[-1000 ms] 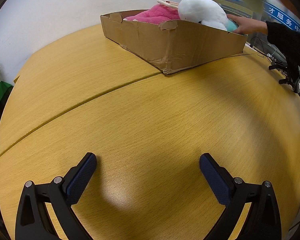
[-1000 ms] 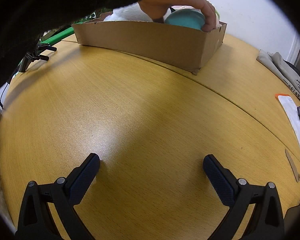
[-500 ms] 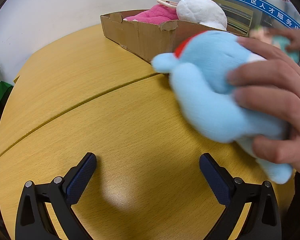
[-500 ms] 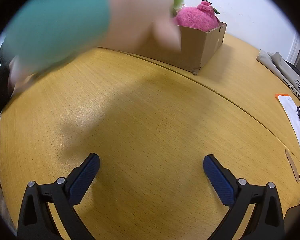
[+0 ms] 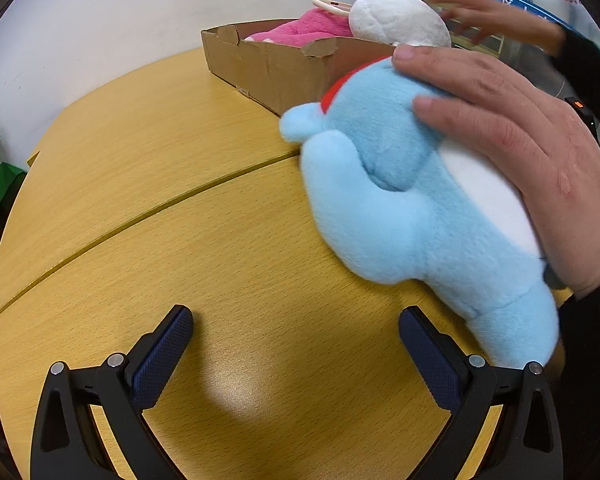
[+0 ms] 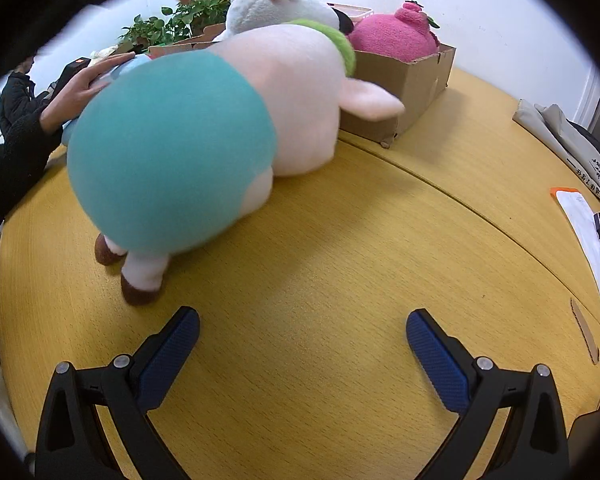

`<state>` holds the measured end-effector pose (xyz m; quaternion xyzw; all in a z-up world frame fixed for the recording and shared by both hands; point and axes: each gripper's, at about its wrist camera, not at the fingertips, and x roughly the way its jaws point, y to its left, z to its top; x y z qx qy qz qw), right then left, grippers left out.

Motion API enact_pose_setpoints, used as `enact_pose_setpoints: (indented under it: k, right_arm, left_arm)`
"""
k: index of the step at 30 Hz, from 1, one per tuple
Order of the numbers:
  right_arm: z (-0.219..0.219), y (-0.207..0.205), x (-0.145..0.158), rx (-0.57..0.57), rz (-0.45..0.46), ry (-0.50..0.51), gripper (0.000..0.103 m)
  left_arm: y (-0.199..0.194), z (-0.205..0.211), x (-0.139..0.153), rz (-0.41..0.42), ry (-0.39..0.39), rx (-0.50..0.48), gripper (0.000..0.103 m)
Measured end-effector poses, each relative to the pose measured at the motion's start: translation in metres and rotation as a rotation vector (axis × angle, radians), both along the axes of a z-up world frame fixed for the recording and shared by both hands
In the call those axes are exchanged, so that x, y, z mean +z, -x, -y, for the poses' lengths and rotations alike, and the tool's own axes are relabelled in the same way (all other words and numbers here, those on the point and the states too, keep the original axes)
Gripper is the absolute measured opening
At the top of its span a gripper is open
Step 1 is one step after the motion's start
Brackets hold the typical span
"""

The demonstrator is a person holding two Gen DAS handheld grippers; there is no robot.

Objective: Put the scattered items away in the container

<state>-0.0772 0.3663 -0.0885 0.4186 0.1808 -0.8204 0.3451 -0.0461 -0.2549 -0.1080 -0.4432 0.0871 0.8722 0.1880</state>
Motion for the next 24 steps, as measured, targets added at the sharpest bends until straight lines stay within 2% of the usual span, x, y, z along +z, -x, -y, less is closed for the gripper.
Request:
enact_pose_setpoints:
  k: [24]
  right_arm:
    - [0.0003,-0.0037,-0.0008,-0.002,0.0,0.0,0.103]
  left_arm:
    - [-0.0004,-0.0002,-0.0003,-0.001,0.001,0.0,0.103]
